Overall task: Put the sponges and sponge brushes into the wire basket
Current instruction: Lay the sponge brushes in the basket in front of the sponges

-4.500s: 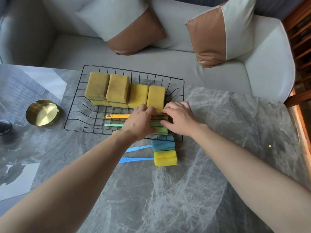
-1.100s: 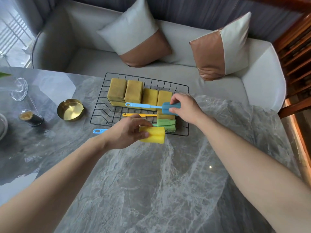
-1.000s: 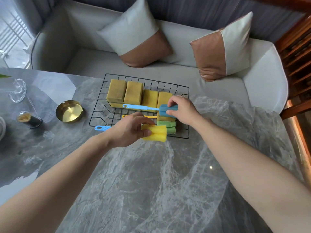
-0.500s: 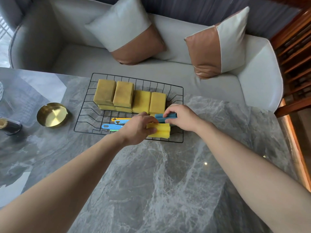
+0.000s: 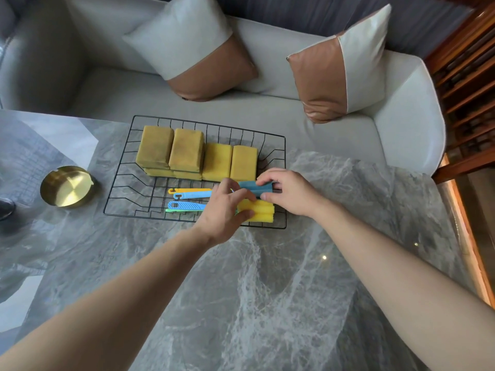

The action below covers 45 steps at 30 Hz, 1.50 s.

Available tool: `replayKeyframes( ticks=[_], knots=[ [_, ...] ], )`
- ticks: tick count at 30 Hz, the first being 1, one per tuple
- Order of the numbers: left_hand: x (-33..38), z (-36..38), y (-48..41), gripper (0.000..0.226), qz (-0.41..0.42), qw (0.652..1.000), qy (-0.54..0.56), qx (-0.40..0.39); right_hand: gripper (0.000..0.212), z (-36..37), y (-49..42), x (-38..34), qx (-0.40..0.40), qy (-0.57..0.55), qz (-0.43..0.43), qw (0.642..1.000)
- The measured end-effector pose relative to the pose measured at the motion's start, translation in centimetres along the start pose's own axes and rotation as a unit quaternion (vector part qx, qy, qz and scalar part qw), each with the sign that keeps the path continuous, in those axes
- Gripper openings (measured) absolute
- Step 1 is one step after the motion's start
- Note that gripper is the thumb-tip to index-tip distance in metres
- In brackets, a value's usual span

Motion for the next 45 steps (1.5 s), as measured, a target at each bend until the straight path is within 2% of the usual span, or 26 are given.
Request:
replayKeyframes(
  ticks=[4,7,9,11,20,28,36,41,45],
  knots=[
    [-0.5,-0.2,-0.3,0.051,-0.011,0.998,-0.061,-0.017,0.04,0.1,1.1,0.0,0.016,0.059,-0.033,0.998],
    [-1.2,0.2,-0.5,0.074,-0.02,0.995,-0.046,-0.081,0.053,0.3,1.9,0.2,0.008,0.106,-0.044,0.993],
    [-1.7,0.6,-0.5,0.079,-0.023,0.99,-0.059,-0.127,0.057,0.4,2.2,0.4,0.012,0.13,-0.047,0.99],
    [-1.8,1.0,-0.6,0.077,-0.02,0.986,-0.077,-0.144,0.059,0.7,2.5,0.7,0.023,0.146,-0.051,0.988],
    [-2.0,1.9,-0.7,0.072,-0.04,0.984,-0.115,-0.129,0.055,1.7,2.5,0.7,0.079,0.21,-0.065,0.972],
    [-1.8,1.3,-0.7,0.078,-0.022,0.978,-0.134,-0.159,0.063,1.4,2.6,0.2,0.054,0.239,-0.055,0.968],
    [-2.0,0.2,-0.5,0.089,-0.031,0.985,-0.099,-0.14,0.072,1.8,3.2,-0.6,0.073,0.296,-0.056,0.951],
    [-1.4,-1.6,0.3,0.085,-0.036,0.985,-0.114,-0.125,0.068,1.8,4.2,-1.4,0.1,0.299,-0.044,0.948],
    [-0.4,-3.8,2.2,0.08,-0.053,0.986,-0.138,-0.074,0.067,1.7,5.2,-2.7,0.143,0.294,-0.033,0.945]
  ],
)
Point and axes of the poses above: each hand's wrist, its own y-axis away from the middle knuckle, its own z-axis out of the palm, x = y × z, the point moved 4 cm from there along -y, towards the middle knuckle, and after that the axes turned 12 degrees about z, right-handed, at the moved point
